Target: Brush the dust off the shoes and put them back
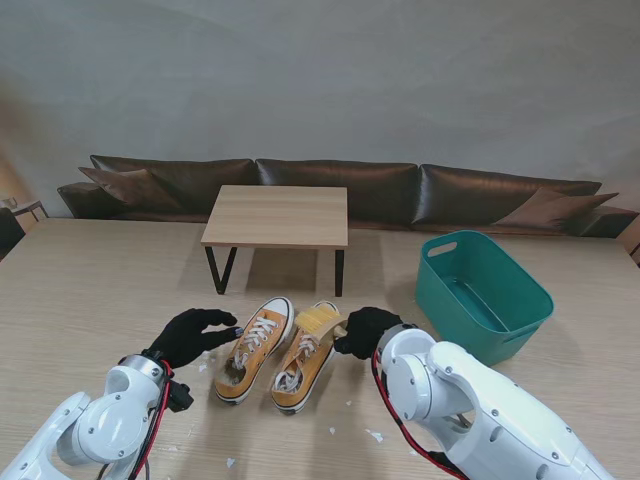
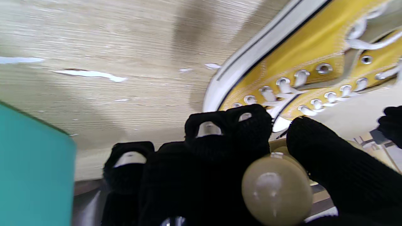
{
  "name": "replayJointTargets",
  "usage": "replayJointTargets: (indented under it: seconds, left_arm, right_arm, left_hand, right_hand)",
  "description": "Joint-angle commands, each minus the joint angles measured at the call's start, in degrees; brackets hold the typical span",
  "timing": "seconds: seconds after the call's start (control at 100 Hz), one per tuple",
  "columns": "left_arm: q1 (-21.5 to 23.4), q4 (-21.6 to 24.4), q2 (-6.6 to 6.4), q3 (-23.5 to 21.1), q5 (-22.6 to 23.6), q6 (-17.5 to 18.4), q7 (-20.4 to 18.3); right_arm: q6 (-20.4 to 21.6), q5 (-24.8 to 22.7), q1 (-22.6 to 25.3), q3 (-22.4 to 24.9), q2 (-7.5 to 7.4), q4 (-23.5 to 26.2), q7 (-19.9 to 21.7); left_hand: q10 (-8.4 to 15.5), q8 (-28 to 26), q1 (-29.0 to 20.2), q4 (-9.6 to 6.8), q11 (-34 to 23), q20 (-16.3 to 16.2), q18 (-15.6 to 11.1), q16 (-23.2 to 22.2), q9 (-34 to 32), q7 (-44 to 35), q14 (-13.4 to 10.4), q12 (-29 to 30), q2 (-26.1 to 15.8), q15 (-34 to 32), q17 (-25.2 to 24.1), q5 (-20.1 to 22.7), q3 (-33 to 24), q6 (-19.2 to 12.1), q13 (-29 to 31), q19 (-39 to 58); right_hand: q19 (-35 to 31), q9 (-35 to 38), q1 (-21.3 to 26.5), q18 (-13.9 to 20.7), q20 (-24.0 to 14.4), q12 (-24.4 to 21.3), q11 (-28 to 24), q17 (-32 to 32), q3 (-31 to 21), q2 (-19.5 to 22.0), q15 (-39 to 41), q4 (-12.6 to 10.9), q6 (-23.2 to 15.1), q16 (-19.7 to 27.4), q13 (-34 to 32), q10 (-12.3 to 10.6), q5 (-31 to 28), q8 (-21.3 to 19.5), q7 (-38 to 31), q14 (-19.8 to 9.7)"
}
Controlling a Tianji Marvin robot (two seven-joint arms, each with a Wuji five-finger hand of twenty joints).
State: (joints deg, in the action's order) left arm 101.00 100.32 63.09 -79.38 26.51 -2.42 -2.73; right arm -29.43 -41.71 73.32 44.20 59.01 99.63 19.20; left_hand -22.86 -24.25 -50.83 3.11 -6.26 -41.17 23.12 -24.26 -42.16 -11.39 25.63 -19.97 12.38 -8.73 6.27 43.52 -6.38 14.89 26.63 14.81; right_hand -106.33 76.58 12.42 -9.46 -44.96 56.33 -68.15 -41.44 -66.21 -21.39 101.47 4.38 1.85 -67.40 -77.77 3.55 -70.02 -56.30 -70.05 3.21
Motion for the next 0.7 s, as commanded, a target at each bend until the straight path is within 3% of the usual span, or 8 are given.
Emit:
replayJointTargets:
  seconds: [0.0,0.2,0.44,0.69]
  left_arm:
    - [0.20,0.30,0.35,-0.05,-0.08,-0.07,-0.79]
    - [0.22,0.38,0.39,-0.02,-0.15,-0.19,-0.65]
    - [0.40,0.47,0.42,-0.16,-0.07,0.06,-0.42]
    - [0.33,0.44,0.42,-0.12,-0.14,-0.16,-0.50]
  right_arm:
    - [-0.39,-0.24,-1.04,-1.51,1.36,0.51,0.89]
    - [-4.21,2.63,-6.15,-8.50,2.76,-1.52,-1.88]
    - [-8.04,7.31,-11.45,-15.04,6.00,-6.99,-6.87]
    - [-10.83,10.94,-16.26,-20.59,8.99,-11.84,-8.56]
  left_hand:
    - [0.02,0.10,-0.38,-1.87,0.40,-1.15,-0.09,0.26,1.48,0.44,-0.34,0.12,-0.51,1.30,-1.04,-0.43,0.33,0.09,-2.20,-1.63]
    - [0.01,0.10,-0.30,-1.87,0.36,-1.18,-0.06,0.22,1.35,0.46,-0.34,0.11,-0.61,1.27,-1.04,-0.41,0.21,0.28,-2.14,-1.62]
    - [-0.22,0.07,-0.25,-1.85,0.27,-1.24,0.01,0.17,1.13,0.37,-0.31,0.03,-0.50,1.22,-0.99,-0.16,0.10,0.43,-2.03,-1.58]
    - [-0.35,0.04,-0.16,-1.84,0.20,-1.27,0.02,0.15,0.92,0.31,-0.23,-0.11,-0.62,1.23,-0.96,0.05,-0.06,0.56,-2.08,-1.57]
  right_hand:
    - [-13.64,6.31,2.77,1.02,0.91,1.39,-7.92,-27.16,-3.77,3.53,3.43,-0.66,8.42,0.47,2.49,3.51,-6.93,-0.11,-0.03,-8.04]
    - [-13.64,6.31,2.60,1.02,0.91,1.39,-7.92,-27.16,-3.90,3.54,3.41,-0.63,8.30,0.47,2.49,3.51,-6.92,-0.11,-0.04,-8.04]
    - [-13.64,6.29,2.57,1.02,0.92,1.41,-7.92,-27.16,-4.18,3.36,3.46,-0.62,8.46,0.45,2.50,3.59,-6.96,-0.09,-0.13,-7.88]
    - [-13.64,6.31,2.38,1.02,0.92,1.45,-7.97,-27.16,-4.18,3.35,3.43,-0.58,8.31,0.43,2.49,3.41,-6.94,-0.05,-0.19,-8.06]
